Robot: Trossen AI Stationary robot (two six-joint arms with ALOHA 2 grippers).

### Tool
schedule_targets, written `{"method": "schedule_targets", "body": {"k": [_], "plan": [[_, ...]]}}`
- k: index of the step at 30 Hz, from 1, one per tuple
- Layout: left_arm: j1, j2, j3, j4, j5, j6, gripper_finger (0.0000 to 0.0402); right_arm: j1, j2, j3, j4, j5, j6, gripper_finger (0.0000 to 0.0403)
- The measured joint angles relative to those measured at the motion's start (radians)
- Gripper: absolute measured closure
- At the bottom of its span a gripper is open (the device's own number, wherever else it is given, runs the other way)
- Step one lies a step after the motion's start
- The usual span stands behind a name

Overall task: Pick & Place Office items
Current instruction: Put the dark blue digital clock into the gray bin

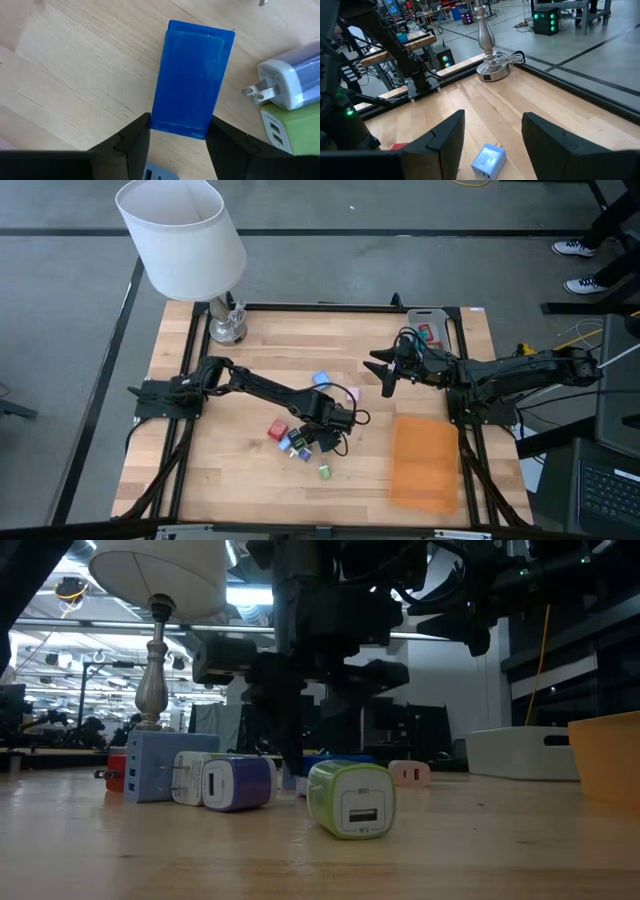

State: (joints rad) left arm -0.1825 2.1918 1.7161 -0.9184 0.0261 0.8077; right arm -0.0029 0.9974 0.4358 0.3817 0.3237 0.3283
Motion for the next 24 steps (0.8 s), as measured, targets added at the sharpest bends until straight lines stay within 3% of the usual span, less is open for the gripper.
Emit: {"method": "schedule_targets", "body": {"k": [6, 15, 24], "plan": [[0.0, -0.001, 0.001, -0.006, -0.023, -0.001, 0.0248, 0.0, 0.0, 0.0, 0.0, 0.0, -0.001, 0.0207], [0.001, -0.019, 0.002, -0.005, -0.074, -0.001, 0.0243, 0.0, 0.0, 0.0, 0.0, 0.0, -0.003, 0.0207], [0.003, -0.018, 0.135, -0.066, -0.054, -0.052, 0.0247, 0.0, 0.0, 0.0, 0.0, 0.0, -0.003, 0.0207]]}}
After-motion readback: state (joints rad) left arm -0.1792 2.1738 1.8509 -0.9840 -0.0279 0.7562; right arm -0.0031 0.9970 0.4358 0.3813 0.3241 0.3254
